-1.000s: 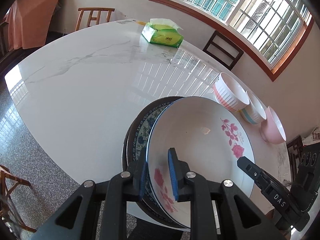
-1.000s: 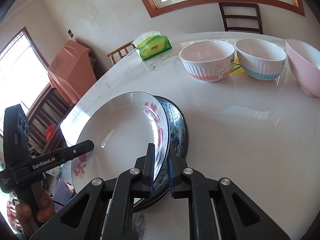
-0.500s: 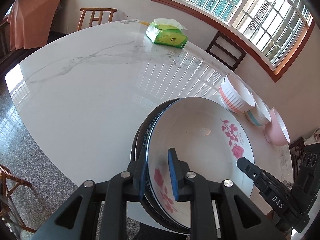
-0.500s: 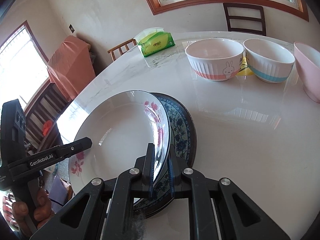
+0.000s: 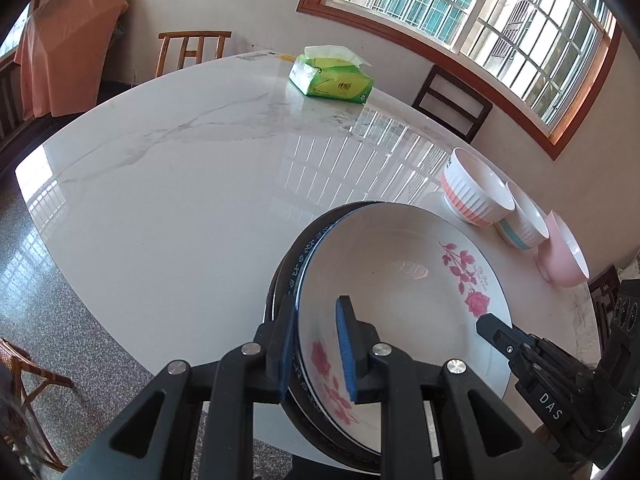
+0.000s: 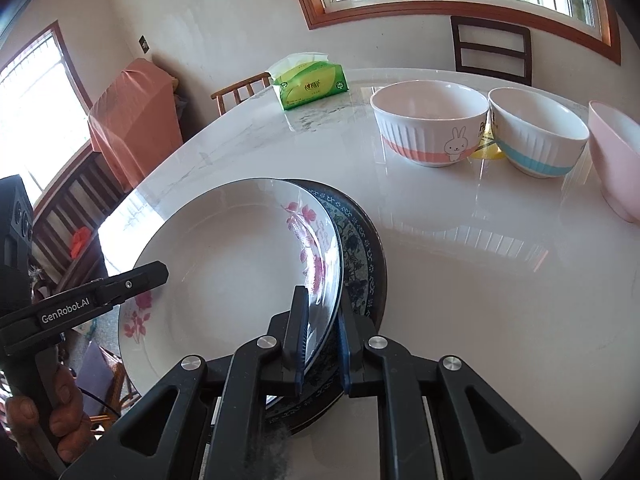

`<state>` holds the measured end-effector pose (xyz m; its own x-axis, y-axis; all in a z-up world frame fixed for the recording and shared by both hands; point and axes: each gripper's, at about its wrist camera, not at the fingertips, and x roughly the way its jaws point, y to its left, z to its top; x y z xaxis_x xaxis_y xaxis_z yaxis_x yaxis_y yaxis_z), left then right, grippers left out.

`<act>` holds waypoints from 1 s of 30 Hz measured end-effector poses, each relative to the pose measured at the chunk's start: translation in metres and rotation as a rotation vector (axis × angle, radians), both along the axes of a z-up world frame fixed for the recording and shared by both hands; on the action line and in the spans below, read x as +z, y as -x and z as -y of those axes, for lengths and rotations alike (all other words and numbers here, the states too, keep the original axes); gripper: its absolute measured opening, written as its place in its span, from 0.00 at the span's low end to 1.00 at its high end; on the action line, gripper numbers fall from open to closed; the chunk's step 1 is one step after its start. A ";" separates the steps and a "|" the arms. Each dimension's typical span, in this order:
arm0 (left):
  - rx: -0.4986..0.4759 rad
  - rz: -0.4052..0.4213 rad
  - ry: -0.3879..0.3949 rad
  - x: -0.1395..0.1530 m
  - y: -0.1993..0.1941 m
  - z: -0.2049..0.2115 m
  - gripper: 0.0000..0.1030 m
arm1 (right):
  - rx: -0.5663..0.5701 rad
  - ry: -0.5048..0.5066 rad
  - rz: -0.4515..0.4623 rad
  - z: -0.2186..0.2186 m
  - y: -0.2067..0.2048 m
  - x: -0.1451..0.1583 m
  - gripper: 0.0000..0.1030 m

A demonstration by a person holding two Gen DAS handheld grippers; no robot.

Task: Organize plates and bowls
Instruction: 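Lift the pink-flowered plate with both grippers and carry it over the blue-and-white stack, then lower the pink-flowered plate onto the stack and open both grippers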

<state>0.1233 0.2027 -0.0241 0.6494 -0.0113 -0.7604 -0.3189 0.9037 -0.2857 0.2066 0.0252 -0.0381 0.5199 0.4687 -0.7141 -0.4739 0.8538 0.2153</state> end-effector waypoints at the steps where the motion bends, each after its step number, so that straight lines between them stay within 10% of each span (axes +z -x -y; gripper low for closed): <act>1: 0.005 0.013 -0.026 0.003 0.002 0.002 0.19 | -0.004 0.016 0.021 -0.001 0.001 0.001 0.14; 12: 0.016 0.082 -0.165 0.018 0.012 0.016 0.20 | -0.009 0.180 0.301 -0.017 0.027 0.029 0.17; 30: 0.002 0.052 -0.159 0.016 0.019 0.030 0.22 | -0.064 0.183 0.324 0.001 0.033 0.041 0.17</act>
